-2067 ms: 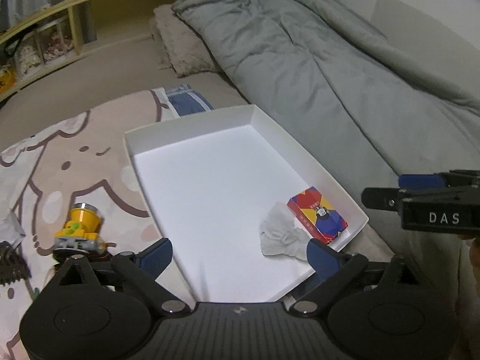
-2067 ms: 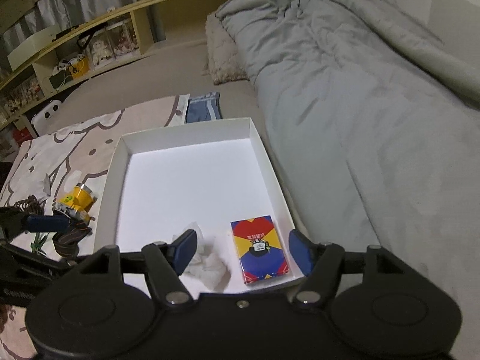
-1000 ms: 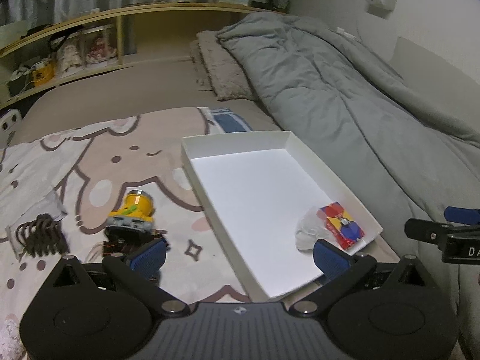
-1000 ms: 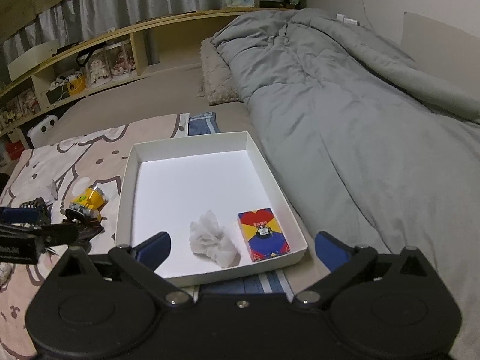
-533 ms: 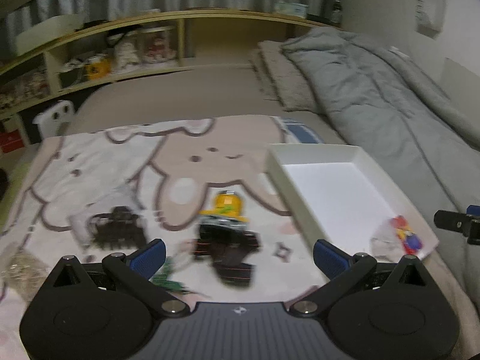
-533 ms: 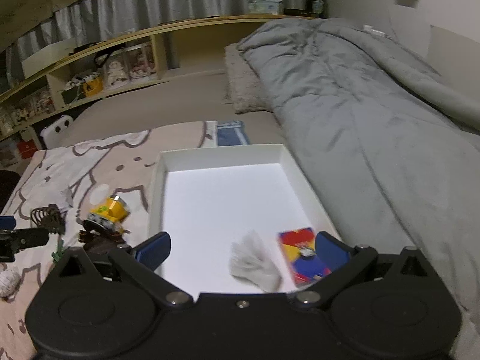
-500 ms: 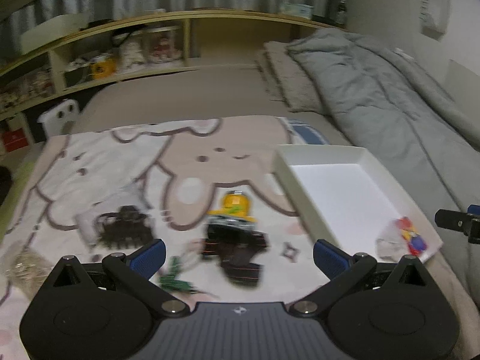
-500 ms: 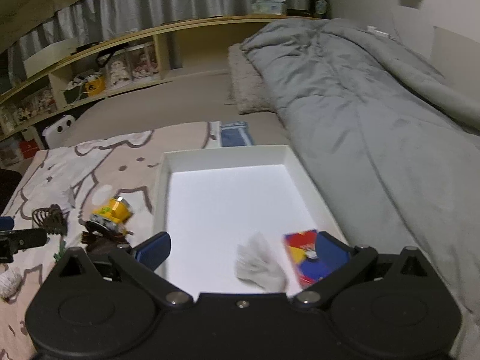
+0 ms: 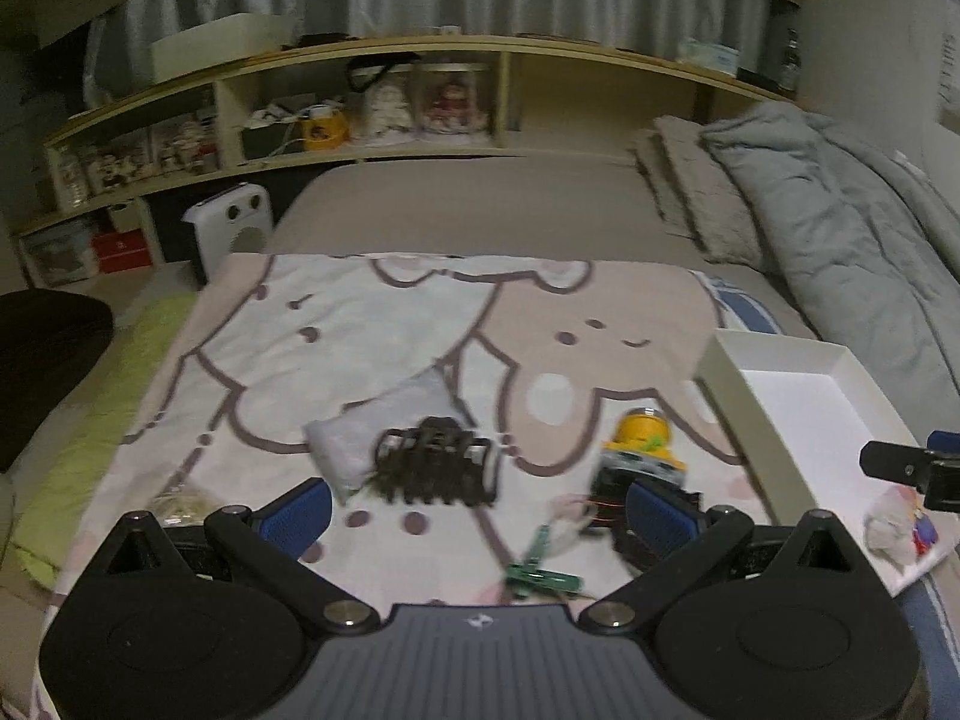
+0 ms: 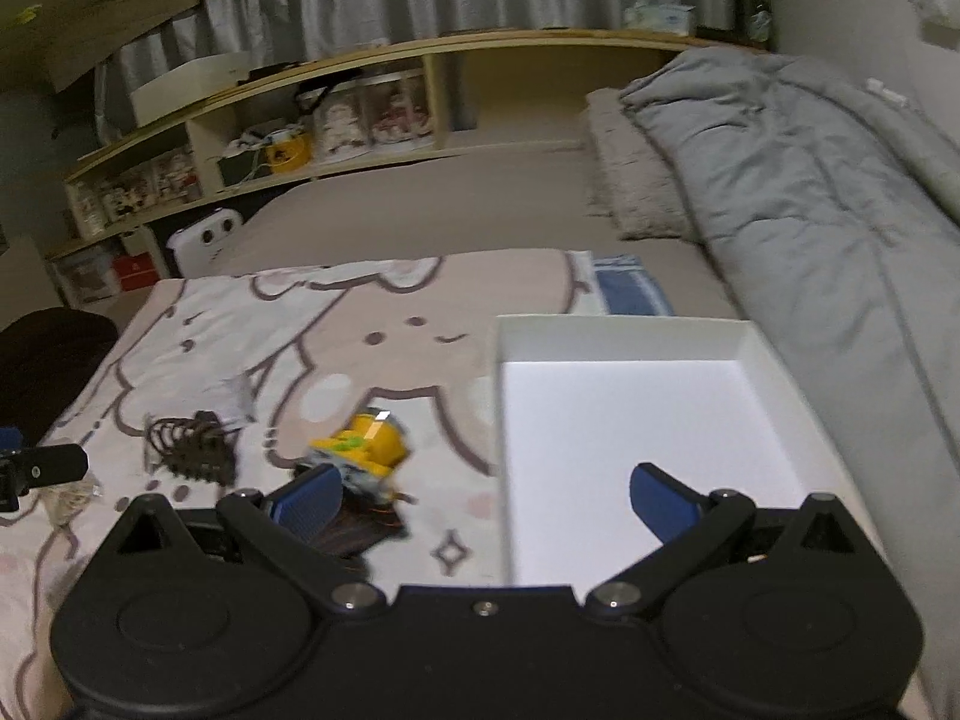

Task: Organize objects
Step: 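Grasp the white knitted ball with left gripper while right gripper grasps the yellow headlamp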

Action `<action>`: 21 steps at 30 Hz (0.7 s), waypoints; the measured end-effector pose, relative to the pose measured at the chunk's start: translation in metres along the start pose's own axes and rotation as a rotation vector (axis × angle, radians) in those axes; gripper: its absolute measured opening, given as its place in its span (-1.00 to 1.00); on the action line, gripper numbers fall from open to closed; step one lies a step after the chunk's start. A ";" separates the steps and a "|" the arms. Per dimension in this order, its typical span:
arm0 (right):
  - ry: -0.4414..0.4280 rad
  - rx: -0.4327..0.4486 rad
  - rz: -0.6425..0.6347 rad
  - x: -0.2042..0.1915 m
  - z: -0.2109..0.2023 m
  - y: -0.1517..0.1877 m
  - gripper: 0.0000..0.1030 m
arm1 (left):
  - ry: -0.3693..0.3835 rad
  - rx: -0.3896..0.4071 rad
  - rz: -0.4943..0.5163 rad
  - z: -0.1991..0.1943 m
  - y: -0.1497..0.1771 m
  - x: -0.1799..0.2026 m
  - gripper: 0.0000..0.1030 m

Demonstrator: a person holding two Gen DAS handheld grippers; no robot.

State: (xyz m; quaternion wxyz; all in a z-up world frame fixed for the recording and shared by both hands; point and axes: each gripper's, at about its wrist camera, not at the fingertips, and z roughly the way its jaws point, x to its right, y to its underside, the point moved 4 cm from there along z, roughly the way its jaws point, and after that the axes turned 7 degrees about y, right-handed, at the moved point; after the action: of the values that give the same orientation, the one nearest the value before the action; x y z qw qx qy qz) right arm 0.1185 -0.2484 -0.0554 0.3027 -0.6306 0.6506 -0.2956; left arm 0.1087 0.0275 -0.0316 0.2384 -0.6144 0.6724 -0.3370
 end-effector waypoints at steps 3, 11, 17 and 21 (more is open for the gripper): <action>-0.019 -0.007 -0.002 -0.017 0.008 0.000 1.00 | -0.025 0.007 -0.001 -0.002 0.002 -0.014 1.00; -0.046 -0.035 0.022 -0.046 0.034 -0.001 1.00 | -0.043 -0.005 -0.027 -0.006 0.021 -0.046 1.00; -0.047 -0.035 0.042 -0.057 0.053 -0.003 1.00 | 0.033 -0.002 -0.079 -0.008 0.026 -0.065 1.00; -0.051 -0.081 0.082 -0.061 0.073 -0.004 1.00 | 0.033 -0.014 -0.046 -0.007 0.026 -0.069 1.00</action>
State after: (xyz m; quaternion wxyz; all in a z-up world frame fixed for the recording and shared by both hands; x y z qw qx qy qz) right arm 0.1781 -0.1881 -0.0979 0.3050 -0.6225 0.6796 -0.2402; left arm 0.0954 0.0976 -0.0532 0.2154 -0.6257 0.6643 -0.3476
